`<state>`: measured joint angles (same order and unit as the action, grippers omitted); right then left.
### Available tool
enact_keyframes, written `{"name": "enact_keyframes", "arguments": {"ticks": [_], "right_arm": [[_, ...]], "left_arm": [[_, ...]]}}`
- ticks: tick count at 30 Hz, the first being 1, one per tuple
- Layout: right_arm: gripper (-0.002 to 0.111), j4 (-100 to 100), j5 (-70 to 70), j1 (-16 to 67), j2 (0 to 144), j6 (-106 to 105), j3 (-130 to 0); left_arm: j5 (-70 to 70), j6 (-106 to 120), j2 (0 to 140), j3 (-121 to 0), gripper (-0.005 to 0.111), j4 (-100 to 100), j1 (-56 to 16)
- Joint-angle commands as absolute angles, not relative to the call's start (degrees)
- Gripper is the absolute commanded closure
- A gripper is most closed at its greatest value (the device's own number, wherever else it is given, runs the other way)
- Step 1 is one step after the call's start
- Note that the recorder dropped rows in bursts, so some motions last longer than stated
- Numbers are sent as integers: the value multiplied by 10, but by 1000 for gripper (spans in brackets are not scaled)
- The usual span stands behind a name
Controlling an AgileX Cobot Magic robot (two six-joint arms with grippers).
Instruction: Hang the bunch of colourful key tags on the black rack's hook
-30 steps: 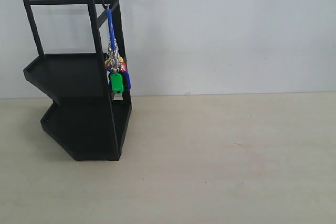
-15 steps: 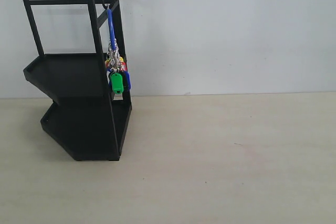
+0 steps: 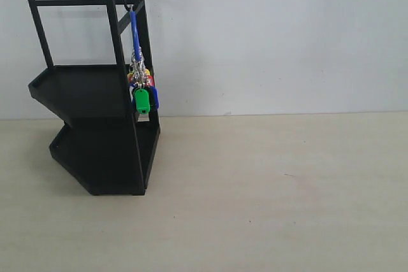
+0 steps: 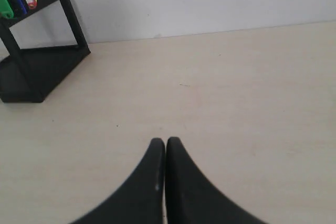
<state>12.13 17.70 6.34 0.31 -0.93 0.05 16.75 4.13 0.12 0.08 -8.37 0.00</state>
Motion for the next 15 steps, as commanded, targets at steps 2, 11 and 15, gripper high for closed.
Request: {"name": "enact_keyframes", "arguments": {"ticks": [2, 11, 15], "right_arm": [[108, 84, 190, 61, 0, -22, 0], [108, 82, 197, 61, 0, -22, 0], [108, 82, 195, 61, 0, -22, 0]], "left_arm": [[163, 43, 0, 0, 102, -81, 0], [163, 43, 0, 0, 102, -81, 0], [163, 43, 0, 0, 102, -81, 0]]}}
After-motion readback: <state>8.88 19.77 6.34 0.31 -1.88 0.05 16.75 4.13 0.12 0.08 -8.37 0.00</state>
